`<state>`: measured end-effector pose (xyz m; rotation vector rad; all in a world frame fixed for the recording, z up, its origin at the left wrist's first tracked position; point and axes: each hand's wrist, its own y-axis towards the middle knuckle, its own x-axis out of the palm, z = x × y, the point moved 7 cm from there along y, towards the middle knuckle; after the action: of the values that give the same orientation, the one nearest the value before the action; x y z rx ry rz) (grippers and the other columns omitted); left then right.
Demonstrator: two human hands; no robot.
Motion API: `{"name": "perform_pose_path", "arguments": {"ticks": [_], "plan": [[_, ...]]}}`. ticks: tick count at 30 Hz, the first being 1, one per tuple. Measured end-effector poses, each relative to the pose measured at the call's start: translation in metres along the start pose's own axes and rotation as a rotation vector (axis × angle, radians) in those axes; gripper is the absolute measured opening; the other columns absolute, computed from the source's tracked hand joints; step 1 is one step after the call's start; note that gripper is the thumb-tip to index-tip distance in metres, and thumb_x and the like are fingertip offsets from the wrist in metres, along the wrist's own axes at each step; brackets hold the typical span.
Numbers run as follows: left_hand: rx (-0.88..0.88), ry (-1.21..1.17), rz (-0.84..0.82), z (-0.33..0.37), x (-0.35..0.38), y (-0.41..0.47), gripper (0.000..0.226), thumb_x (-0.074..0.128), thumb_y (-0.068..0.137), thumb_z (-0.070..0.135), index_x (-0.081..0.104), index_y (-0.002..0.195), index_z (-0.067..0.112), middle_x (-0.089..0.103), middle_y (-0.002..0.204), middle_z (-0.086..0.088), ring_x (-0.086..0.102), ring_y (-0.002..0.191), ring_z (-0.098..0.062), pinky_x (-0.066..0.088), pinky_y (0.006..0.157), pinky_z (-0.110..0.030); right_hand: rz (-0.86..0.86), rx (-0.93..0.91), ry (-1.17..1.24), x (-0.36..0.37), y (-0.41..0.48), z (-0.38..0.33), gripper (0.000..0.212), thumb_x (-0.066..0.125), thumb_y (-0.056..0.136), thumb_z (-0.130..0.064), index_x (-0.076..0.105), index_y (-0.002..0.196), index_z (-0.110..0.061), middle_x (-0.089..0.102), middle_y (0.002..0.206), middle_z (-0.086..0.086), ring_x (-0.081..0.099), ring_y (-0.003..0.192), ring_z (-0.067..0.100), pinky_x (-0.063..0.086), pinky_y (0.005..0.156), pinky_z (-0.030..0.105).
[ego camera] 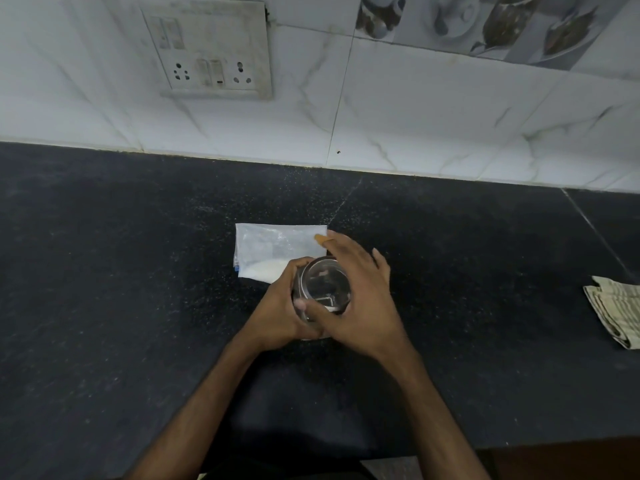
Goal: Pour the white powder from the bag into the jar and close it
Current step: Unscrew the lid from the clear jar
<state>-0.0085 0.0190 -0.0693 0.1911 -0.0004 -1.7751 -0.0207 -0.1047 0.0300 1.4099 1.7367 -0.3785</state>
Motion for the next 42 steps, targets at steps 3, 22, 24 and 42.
{"name": "perform_pose_path", "arguments": {"ticks": [3,22,24,42], "plan": [[-0.002,0.025,-0.007,-0.001,0.0,0.002,0.099,0.093,0.057,0.0,0.044,0.138,0.025,0.061,0.131,0.01,0.06,0.124,-0.014,0.05,0.097,-0.021,0.106,0.042,-0.072,0.001,-0.005,-0.005,0.074,0.071,0.074,-0.054,0.051,0.139,-0.027,0.055,0.139,-0.007,0.045,0.133,0.009,0.028,0.114,0.038],[0.014,0.026,0.028,-0.001,-0.007,-0.002,0.097,0.092,0.06,-0.002,0.044,0.138,0.03,0.061,0.132,0.009,0.06,0.124,-0.015,0.051,0.098,-0.024,0.054,0.099,-0.024,0.009,-0.004,-0.003,0.076,0.07,0.075,-0.055,0.043,0.143,-0.034,0.049,0.145,-0.011,0.038,0.138,0.004,0.013,0.122,0.047],[0.018,0.036,0.03,0.001,-0.007,-0.001,0.098,0.093,0.06,0.003,0.044,0.138,0.034,0.061,0.132,0.011,0.06,0.124,-0.012,0.049,0.095,-0.015,0.053,0.097,-0.012,0.014,-0.005,-0.005,0.065,0.071,0.076,-0.041,0.053,0.137,-0.028,0.052,0.139,-0.009,0.044,0.133,0.006,0.02,0.118,0.054],[-0.008,0.061,0.007,0.001,-0.008,-0.003,0.102,0.095,0.056,0.004,0.041,0.14,0.025,0.061,0.132,0.01,0.059,0.125,-0.012,0.049,0.099,-0.021,0.027,0.126,-0.15,-0.002,-0.002,-0.009,0.071,0.069,0.073,-0.055,0.052,0.137,-0.031,0.059,0.139,-0.01,0.047,0.133,0.01,0.024,0.116,0.054]]}}
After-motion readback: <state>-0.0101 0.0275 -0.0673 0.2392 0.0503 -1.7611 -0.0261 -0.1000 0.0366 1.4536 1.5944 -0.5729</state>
